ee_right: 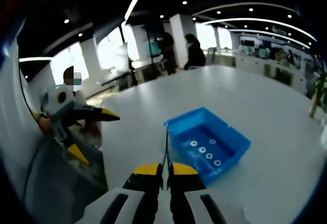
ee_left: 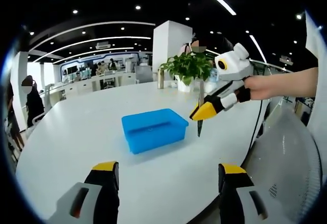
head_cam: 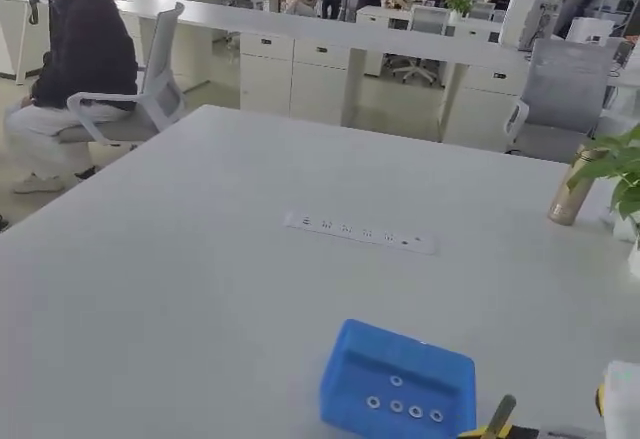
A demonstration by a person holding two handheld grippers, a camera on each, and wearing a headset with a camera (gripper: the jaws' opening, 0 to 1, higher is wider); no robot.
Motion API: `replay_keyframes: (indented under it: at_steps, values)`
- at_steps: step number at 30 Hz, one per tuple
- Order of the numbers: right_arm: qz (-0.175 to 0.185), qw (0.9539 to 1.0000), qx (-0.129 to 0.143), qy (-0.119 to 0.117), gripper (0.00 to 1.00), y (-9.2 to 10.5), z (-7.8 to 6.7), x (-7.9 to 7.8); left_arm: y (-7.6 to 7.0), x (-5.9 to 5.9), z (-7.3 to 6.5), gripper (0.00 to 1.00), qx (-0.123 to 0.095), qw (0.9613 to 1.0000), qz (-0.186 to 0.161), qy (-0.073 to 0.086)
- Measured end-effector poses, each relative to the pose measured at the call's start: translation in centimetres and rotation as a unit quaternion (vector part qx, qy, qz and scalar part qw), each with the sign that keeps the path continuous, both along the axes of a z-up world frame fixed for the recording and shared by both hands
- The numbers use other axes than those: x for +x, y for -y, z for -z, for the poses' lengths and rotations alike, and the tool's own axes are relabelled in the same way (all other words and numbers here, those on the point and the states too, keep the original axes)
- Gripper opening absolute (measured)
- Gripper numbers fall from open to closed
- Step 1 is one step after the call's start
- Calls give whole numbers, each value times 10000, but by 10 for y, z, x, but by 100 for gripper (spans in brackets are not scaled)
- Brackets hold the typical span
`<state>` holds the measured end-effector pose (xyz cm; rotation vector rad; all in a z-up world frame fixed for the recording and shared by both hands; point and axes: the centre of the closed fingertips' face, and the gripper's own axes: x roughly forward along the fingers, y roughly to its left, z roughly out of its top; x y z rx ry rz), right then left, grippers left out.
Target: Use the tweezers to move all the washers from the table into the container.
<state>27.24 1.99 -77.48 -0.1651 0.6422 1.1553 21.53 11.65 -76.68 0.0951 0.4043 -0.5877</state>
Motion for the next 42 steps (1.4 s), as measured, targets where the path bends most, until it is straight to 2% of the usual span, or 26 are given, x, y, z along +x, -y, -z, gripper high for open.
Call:
replay_keyframes:
  at_steps: [1,2,5,7,8,10,11,12,13,14,15,16,17,18,20,23,25,27,28,30,32,34,35,36,40,42]
  values:
    - [-160,9998,-93,-39,3,-3,5,-8,4,1,-8,79,-169,9998,50,136]
    - [-256,9995,-166,-32,3,-4,8,-13,6,-1,-11,77,-260,9995,117,154]
    - [-673,9968,-442,-6,3,-10,19,-30,5,-8,-2,63,169,9993,334,-98]
    - [-881,9948,-516,-43,3,-14,26,-38,11,-10,-6,59,5,9988,478,-131]
    - [-1006,9932,-586,13,3,-17,29,-42,16,-11,-14,59,-259,9979,587,-133]
    - [-1318,9879,-804,149,3,-19,34,-50,21,-12,-23,55,-449,9961,736,-179]
    - [-1465,9849,-894,234,3,-21,35,-54,21,-11,-28,51,-386,9957,829,-115]
    - [-1690,9793,-1057,352,3,-22,38,-60,23,-11,-32,48,-326,9951,934,-52]
    - [-1754,9776,-1100,382,3,-23,39,-61,26,-10,-36,45,-233,9939,1082,13]
    - [-1891,9740,-1175,427,3,-26,40,-66,28,-9,-39,43,-181,9925,1203,72]
    - [-1926,9736,-1148,418,3,-29,40,-68,34,-9,-42,44,-195,9898,1399,176]
    - [-2008,9724,-1113,427,3,-33,40,-72,37,-9,-42,46,-202,9883,1500,185]
    - [-2060,9711,-1117,456,3,-35,40,-75,41,-11,-38,45,-171,9859,1663,49]
    - [-2076,9702,-1154,487,3,-37,40,-76,43,-12,-35,43,-106,9841,1776,6]
    - [-2193,9657,-1252,596,3,-39,41,-78,48,-13,-32,36,48,9806,1959,1]
    - [-2428,9550,-1501,810,4,-38,43,-82,58,-18,-30,29,150,9736,2275,-37]
    - [-2502,9515,-1553,889,4,-39,43,-84,63,-22,-27,26,227,9688,2466,-85]
    - [-2540,9492,-1583,974,4,-39,41,-84,65,-25,-23,18,360,9636,2647,-127]
    - [-2551,9483,-1592,1017,4,-39,41,-84,66,-27,-20,13,487,9591,2784,-131]
    - [-2567,9468,-1621,1067,4,-40,39,-85,68,-26,-19,7,598,9571,2834,-102]
    - [-2637,9432,-1662,1148,3,-39,40,-85,69,-24,-19,6,624,9568,2836,-110]
    - [-2681,9407,-1695,1201,3,-39,39,-86,69,-25,-18,1,674,9536,2931,-143]
    - [-2693,9399,-1706,1224,3,-38,39,-86,70,-27,-18,0,756,9483,3080,-147]
    - [-2665,9402,-1725,1236,3,-37,40,-85,69,-25,-18,0,814,9487,3052,-108]
    - [-2580,9428,-1689,1265,3,-36,38,-82,70,-23,-21,1,917,9441,3165,-60]
    - [-2550,9431,-1698,1293,3,-35,38,-82,70,-21,-23,5,962,9429,3188,-86]
